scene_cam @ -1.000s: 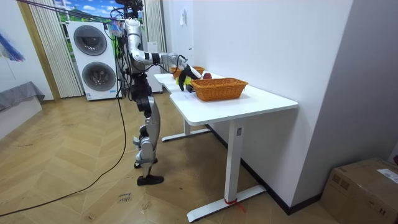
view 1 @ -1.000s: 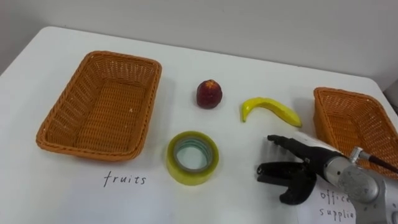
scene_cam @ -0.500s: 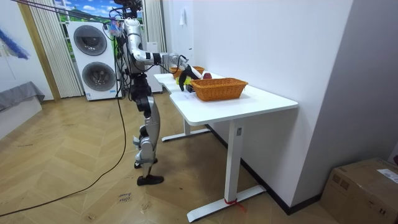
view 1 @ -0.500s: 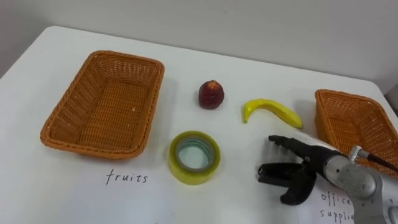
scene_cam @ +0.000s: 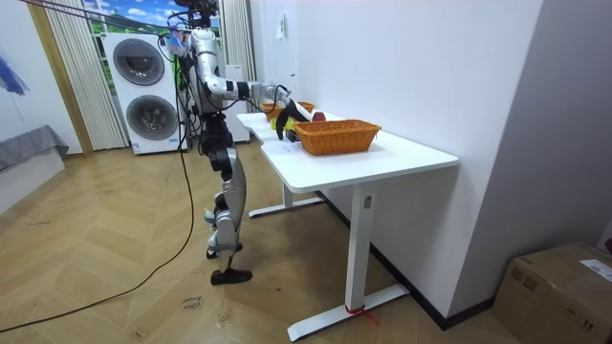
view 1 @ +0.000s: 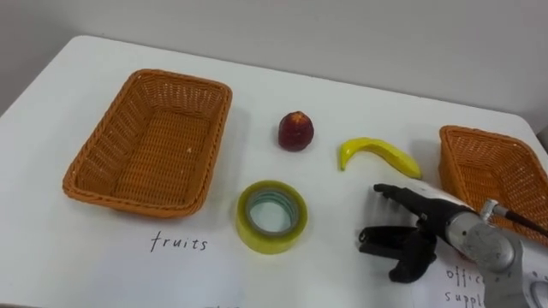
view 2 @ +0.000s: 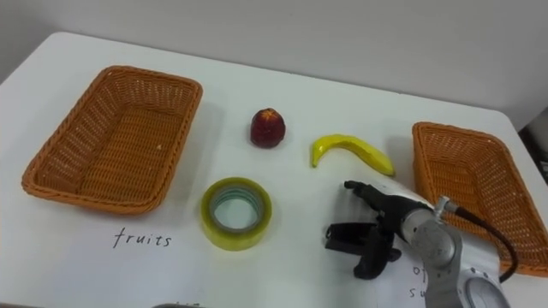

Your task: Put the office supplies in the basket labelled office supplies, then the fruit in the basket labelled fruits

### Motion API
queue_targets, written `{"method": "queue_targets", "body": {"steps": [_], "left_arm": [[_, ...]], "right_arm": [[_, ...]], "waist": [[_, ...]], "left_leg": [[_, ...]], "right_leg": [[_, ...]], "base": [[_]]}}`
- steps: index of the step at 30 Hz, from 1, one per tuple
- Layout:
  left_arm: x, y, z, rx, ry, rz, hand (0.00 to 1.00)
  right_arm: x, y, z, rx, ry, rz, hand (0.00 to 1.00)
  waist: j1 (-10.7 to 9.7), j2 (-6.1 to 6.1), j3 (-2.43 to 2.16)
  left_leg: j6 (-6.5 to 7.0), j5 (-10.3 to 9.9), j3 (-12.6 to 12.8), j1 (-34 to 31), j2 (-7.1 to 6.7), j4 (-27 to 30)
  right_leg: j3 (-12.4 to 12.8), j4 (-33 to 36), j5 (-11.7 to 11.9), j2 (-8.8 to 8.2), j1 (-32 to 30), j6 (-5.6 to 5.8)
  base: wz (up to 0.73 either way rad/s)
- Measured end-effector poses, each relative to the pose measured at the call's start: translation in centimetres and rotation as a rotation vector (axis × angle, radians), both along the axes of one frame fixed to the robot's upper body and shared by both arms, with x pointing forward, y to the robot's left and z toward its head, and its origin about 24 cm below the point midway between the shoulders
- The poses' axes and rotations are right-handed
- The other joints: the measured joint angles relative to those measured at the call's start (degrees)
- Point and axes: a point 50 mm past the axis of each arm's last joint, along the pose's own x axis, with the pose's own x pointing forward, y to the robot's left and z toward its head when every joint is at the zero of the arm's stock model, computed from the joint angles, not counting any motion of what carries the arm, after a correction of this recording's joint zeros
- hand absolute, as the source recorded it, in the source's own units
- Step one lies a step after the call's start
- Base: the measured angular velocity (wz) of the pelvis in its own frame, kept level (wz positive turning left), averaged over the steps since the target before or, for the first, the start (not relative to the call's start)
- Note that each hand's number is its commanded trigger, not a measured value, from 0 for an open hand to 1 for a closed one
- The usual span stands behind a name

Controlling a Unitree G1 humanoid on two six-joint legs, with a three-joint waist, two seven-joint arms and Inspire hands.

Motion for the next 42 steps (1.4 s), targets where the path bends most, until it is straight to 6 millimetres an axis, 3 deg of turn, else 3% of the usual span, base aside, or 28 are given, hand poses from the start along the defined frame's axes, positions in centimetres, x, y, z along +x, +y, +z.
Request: {"method": "queue_targets", "body": {"steps": [3,10,13,32,42], "left_arm": [[0.01,-0.26,-0.08,0.010,0.004,-0.010,0.00],[-0.30,-0.42,-0.17,0.026,0.024,-0.004,0.00],[-0.40,-0.57,-0.22,0.027,0.031,-0.014,0.00],[-0.48,-0.53,-0.20,0.044,0.032,-0.010,0.00],[-0.56,-0.40,-0.22,0.055,0.027,-0.010,0.00]], "right_arm": [[0.00,0.03,-0.06,0.001,0.005,-0.007,1.00],[-0.07,0.11,-0.13,-0.026,-0.031,-0.018,1.00],[0.07,-0.09,-0.25,-0.048,-0.056,-0.044,1.00],[0.04,-0.24,-0.57,-0.063,-0.091,-0.071,1.00],[0.07,-0.16,-0.59,-0.019,-0.121,-0.074,1.00]], "waist": [[-0.02,0.11,-0.04],[-0.10,0.41,-0.20],[0.02,1.24,-0.67],[-0.16,1.37,-0.57],[-0.28,0.76,-0.54]], "left_leg": [[0.00,0.00,0.01,0.00,0.00,0.00],[0.00,0.00,0.00,0.00,0.02,0.12],[0.01,0.00,0.01,0.00,-0.01,0.12],[-0.01,0.01,-0.21,-0.01,0.02,-0.05],[-0.02,0.01,-0.20,0.00,0.01,-0.05]], "right_leg": [[-0.04,-0.03,0.01,0.00,0.03,0.00],[-0.05,-0.02,0.11,0.00,0.09,-0.04],[-0.09,-0.05,0.18,-0.02,0.13,0.01],[-1.46,-0.19,0.18,-0.06,0.31,0.01],[-1.27,-0.16,0.18,-0.04,0.18,0.01]], "base": [[0.00],[0.00],[0.01],[0.01],[0.00]]}}
